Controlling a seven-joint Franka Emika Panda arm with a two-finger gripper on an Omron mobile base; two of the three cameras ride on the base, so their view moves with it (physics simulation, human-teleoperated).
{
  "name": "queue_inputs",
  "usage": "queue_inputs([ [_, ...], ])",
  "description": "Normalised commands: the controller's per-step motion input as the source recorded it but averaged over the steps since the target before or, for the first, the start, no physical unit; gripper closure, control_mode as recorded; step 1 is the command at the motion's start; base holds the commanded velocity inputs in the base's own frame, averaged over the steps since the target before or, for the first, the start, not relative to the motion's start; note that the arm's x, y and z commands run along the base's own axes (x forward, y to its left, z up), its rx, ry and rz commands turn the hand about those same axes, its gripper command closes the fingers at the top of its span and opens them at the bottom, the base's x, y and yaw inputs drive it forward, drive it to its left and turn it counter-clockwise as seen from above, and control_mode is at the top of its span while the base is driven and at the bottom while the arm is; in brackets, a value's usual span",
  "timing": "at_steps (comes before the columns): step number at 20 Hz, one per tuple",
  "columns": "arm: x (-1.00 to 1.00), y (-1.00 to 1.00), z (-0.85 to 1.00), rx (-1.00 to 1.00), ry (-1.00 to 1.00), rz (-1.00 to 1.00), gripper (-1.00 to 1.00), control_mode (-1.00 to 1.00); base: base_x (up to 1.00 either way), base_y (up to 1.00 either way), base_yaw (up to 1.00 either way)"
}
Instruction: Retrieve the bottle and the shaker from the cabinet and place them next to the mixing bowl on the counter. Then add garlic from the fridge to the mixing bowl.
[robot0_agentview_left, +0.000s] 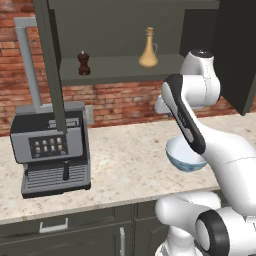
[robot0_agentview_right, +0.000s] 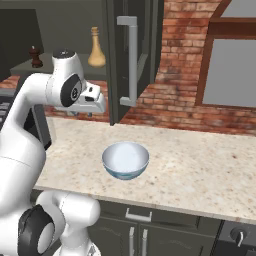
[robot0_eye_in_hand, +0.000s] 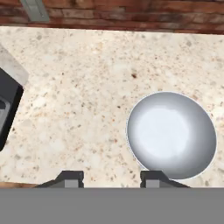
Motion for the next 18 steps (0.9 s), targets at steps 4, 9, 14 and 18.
queue_inputs([
  [4, -0.01, 0.11, 0.04, -0.01, -0.1, 0.0, -1.0, -1.0, 0.0, 0.0, 0.0],
  [9, -0.18, 0.03, 0.24, -0.05, -0.24, 0.0, -1.0, -1.0, 0.0, 0.0, 0.0],
  [14, -0.11, 0.0, 0.54, -0.01, -0.26, 0.0, -1.0, -1.0, 0.0, 0.0, 0.0],
  [18, -0.01, 0.01, 0.61, 0.0, -0.25, 0.0, -1.0, -1.0, 0.0, 0.0, 0.0],
])
